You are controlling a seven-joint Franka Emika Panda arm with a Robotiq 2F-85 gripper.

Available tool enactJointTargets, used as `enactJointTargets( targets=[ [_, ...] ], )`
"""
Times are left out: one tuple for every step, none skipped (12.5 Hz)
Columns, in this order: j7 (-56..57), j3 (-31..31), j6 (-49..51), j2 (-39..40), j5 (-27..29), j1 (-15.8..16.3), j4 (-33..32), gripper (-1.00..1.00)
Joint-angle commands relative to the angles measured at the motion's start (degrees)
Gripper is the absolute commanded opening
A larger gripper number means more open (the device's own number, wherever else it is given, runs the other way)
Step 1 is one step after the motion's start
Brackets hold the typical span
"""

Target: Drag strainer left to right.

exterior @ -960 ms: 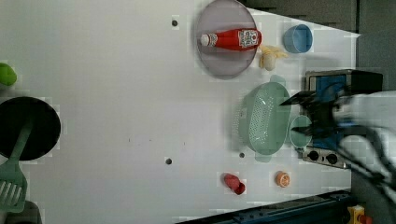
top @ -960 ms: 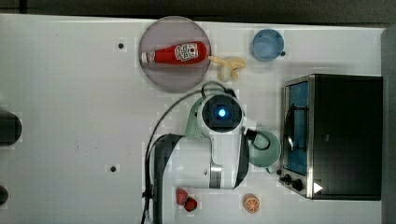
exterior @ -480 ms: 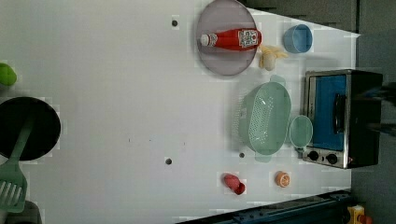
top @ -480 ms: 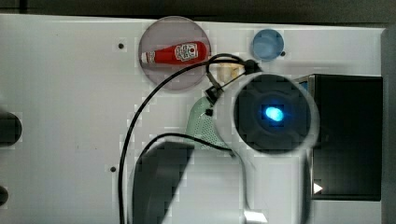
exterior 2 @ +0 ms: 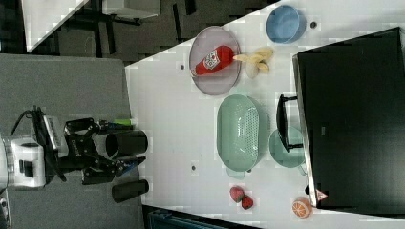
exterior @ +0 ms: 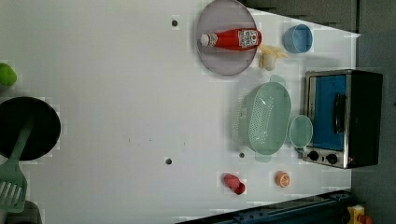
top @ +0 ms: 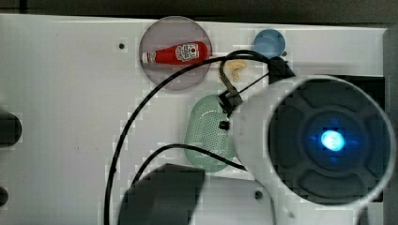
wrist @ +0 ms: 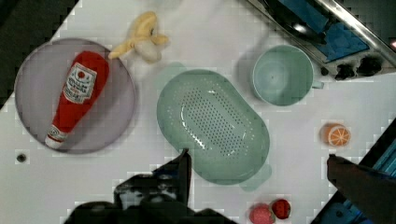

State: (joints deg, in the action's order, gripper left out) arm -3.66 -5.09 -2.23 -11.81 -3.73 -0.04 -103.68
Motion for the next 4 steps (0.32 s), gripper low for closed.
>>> enactJointTargets(
  targets=[
    [4.1,0.3,2.0,1.4,2.1,0.9,-1.3,1.00],
    [4.1,0.3,2.0,1.5,2.1,0.9,-1.4,1.00],
    [4.1,0.3,2.0,1.7,2.1,0.9,-1.4,1.00],
    [4.1,0.3,2.0,1.9,2.1,0.9,-1.4,1.00]
  ],
)
